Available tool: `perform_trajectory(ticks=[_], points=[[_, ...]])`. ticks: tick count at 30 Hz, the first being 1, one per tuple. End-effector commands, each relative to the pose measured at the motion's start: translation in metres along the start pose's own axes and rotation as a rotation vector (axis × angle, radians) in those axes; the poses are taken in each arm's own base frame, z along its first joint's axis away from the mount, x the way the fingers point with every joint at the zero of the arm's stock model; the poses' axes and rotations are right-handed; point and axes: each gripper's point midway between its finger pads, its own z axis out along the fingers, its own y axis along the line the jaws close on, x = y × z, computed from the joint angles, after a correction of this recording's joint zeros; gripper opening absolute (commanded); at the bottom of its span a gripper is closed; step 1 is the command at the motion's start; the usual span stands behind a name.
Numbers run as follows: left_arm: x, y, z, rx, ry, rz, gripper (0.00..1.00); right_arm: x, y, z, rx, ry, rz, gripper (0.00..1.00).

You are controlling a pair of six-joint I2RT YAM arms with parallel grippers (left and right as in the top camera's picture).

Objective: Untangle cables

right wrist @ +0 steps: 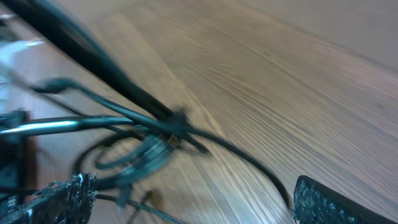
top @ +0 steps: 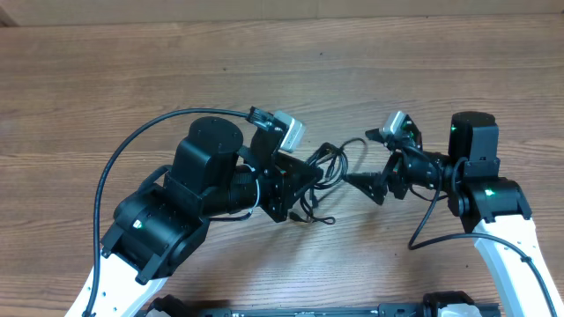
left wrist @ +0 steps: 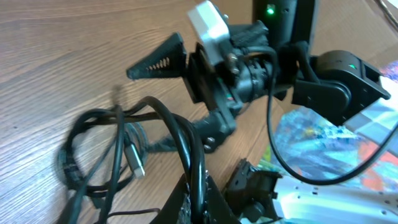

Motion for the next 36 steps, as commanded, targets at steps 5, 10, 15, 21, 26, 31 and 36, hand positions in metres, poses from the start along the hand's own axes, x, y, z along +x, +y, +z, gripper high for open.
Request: perform_trajectory(ticks=[5, 10, 15, 21, 26, 31, 36], points=[[-0.008, -0.02, -0.012, 0.073, -0.025, 0.058, 0.04, 0.005, -0.027, -0.005, 0.162, 0.063, 0.036, 1.0], [-0.004, -0.034, -0.014, 0.153, 0.004, 0.009, 0.04, 0.023, -0.057, -0.011, 0.313, 0.144, 0.076, 1.0], [-0.01, -0.04, -0.015, 0.18, -0.013, -0.033, 0.04, 0.024, -0.046, 0.004, 0.179, 0.107, 0.113, 1.0], [-0.019, -0.037, -0.014, 0.158, -0.052, -0.025, 0.04, 0.015, -0.029, 0.013, 0.042, 0.045, 0.125, 1.0], [-0.022, -0.03, -0.014, 0.114, -0.074, -0.024, 0.04, 0.007, -0.021, 0.013, -0.011, 0.005, 0.117, 1.0], [-0.023, -0.03, -0.014, 0.115, -0.079, -0.019, 0.04, 0.001, -0.024, 0.013, -0.002, -0.013, 0.166, 1.0], [-0.029, -0.033, -0.013, 0.131, -0.091, -0.102, 0.04, -0.013, -0.032, 0.014, 0.016, -0.064, 0.167, 1.0]])
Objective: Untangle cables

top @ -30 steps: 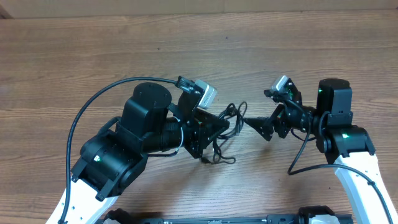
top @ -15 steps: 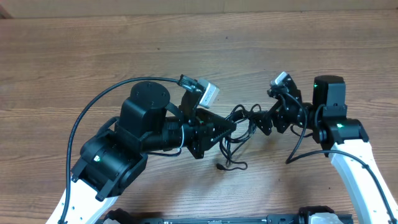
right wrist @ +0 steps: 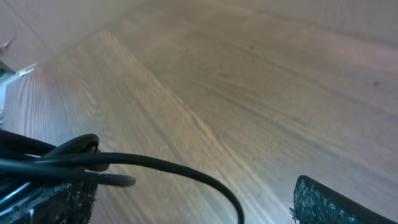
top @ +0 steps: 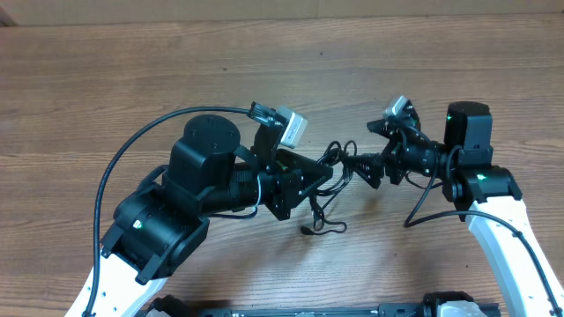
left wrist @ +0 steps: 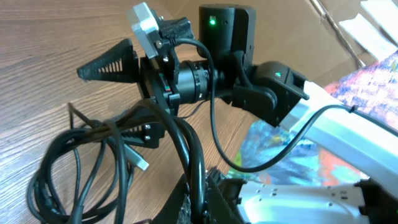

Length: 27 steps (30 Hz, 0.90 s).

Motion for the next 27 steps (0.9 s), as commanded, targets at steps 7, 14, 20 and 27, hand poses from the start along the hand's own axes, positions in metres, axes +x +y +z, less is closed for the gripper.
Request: perform_trajectory(ticks=[7, 14, 20, 27], points=[[-0.019, -0.012, -0.002, 0.038, -0.053, -0.122, 0.04, -0.019, -0.006, 0.002, -0.008, -0.058, 0.08, 1.0], [-0.036, -0.04, 0.0, 0.175, -0.088, -0.109, 0.04, -0.04, -0.011, 0.0, 0.006, -0.131, 0.068, 1.0], [-0.041, -0.046, -0.001, 0.203, -0.099, -0.162, 0.04, -0.054, -0.01, -0.002, -0.004, -0.177, 0.107, 1.0], [-0.036, -0.054, -0.003, 0.251, -0.062, -0.169, 0.04, -0.056, -0.02, 0.003, 0.011, -0.194, 0.126, 1.0]])
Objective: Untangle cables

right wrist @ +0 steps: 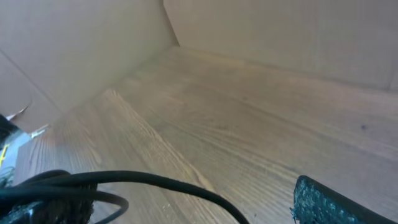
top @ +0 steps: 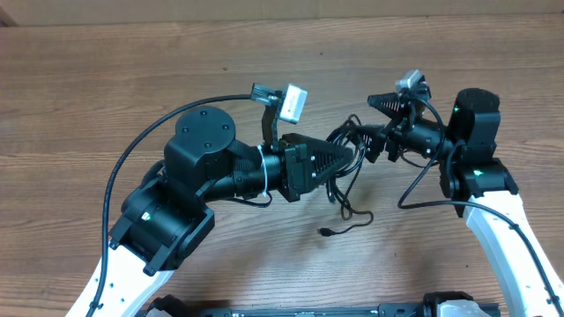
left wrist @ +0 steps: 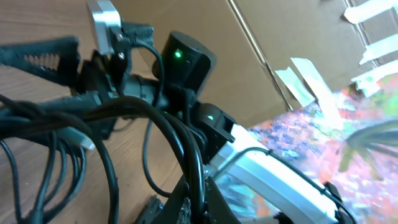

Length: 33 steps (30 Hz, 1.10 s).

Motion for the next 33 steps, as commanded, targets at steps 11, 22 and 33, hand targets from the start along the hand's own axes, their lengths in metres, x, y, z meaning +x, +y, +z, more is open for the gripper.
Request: perform_trajectory(ticks=[11, 22, 33], points=[[0.017, -0.031, -0.005, 0.13, 0.112, 0.008, 0.04, 0.009, -0.072, 0.021, 0.223, -0.061, 0.483, 1.0], [0.023, -0.036, -0.006, 0.163, 0.15, 0.009, 0.04, 0.059, -0.102, 0.006, 0.469, 0.043, 0.678, 1.0], [0.025, -0.038, -0.008, 0.181, 0.159, 0.071, 0.04, 0.081, -0.109, -0.009, 0.523, 0.101, 0.762, 1.0]])
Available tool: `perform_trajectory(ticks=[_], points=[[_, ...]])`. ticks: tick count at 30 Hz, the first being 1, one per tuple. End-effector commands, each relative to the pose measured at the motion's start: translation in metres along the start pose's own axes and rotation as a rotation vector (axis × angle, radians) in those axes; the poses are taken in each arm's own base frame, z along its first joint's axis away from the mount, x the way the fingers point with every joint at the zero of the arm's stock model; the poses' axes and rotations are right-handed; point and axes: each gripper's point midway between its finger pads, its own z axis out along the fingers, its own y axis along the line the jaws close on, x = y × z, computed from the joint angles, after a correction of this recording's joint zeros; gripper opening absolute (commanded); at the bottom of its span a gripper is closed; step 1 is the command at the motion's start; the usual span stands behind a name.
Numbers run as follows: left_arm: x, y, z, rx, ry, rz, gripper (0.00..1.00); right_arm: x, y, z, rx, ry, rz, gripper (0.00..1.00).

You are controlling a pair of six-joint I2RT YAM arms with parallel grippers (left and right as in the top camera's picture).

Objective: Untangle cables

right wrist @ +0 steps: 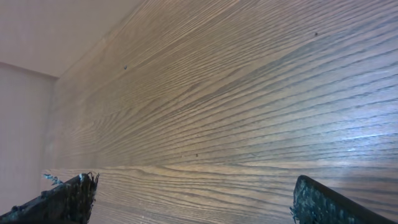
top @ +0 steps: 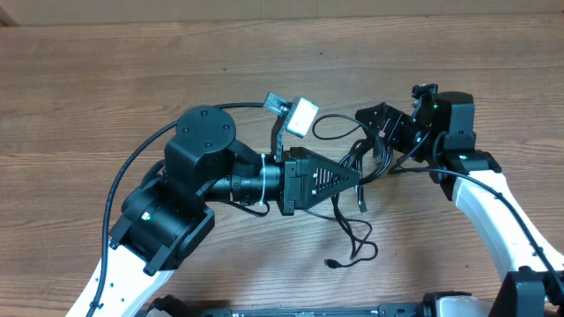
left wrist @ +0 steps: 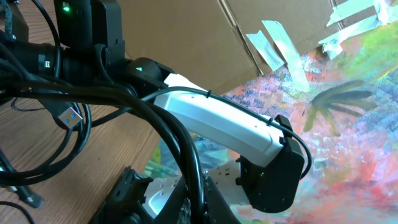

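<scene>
The tangled black cables hang in a bundle between the two arms, with a loose tail reaching down toward the table. My left gripper points right and is shut on a thick black cable, pinched low between the fingers. A USB plug dangles in the bundle. My right gripper sits at the bundle's upper right, open. The right wrist view shows both fingertips apart with only bare wood between them. Some strands lie against the right wrist.
The wooden table stretches all around. The left arm's own supply cable arcs at the left. Cardboard and coloured sheeting stand beyond the table's right side.
The right gripper has turned and shifted right; the cable that crossed its view is gone from it. The left gripper sits slightly further right, and the bundle's tail hangs lower in the overhead view.
At first the bundle lay on the table between the grippers, the left shut on the thick cable, the right open beside it. Then the right finger reached into the loops. Later both were raised with the bundle. Now the right gripper faces bare table.
</scene>
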Motion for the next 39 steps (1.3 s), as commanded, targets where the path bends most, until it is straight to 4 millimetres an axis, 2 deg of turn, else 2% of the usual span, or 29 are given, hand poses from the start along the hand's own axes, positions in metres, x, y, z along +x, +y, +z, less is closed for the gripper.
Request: perform_trajectory(ticks=[1, 5, 8, 11, 13, 15, 20, 24, 30, 33, 36, 39], points=[[0.001, -0.017, -0.002, 0.049, 0.019, 0.078, 0.04, -0.018, -0.01, -0.008, 0.009, -0.041, 0.031, 1.0], [0.001, -0.017, -0.002, 0.048, 0.019, 0.08, 0.04, -0.032, -0.036, -0.021, 0.046, -0.081, 0.094, 1.0], [0.001, -0.017, -0.002, 0.048, 0.019, 0.101, 0.04, -0.035, -0.059, -0.033, 0.079, -0.081, 0.163, 1.0], [0.001, -0.017, -0.002, 0.047, 0.016, 0.124, 0.04, -0.03, -0.068, -0.041, 0.067, -0.055, 0.202, 1.0], [0.0, -0.016, -0.002, 0.044, 0.012, 0.133, 0.04, -0.028, -0.066, -0.043, 0.037, -0.039, 0.185, 1.0], [0.0, -0.016, -0.002, 0.044, 0.012, 0.145, 0.04, -0.026, -0.063, -0.044, 0.008, -0.024, 0.184, 1.0], [0.0, -0.016, -0.002, 0.043, 0.012, 0.187, 0.04, -0.018, -0.037, -0.046, -0.136, 0.038, 0.182, 1.0], [0.0, -0.016, -0.002, 0.043, 0.011, 0.219, 0.04, -0.012, -0.021, -0.049, -0.233, 0.072, 0.115, 1.0], [-0.009, -0.008, -0.009, 0.013, -0.019, 0.291, 0.04, 0.013, -0.007, -0.056, -0.326, 0.162, 0.046, 1.0], [-0.017, 0.008, -0.019, -0.038, -0.042, 0.273, 0.04, 0.019, 0.012, -0.071, -0.416, 0.157, -0.076, 1.0], [-0.022, 0.029, -0.033, -0.109, -0.059, 0.234, 0.04, 0.013, 0.029, -0.09, -0.425, 0.091, -0.178, 1.0], [-0.029, 0.037, -0.041, -0.14, -0.083, 0.213, 0.04, 0.01, 0.048, -0.11, -0.44, 0.022, -0.302, 1.0]])
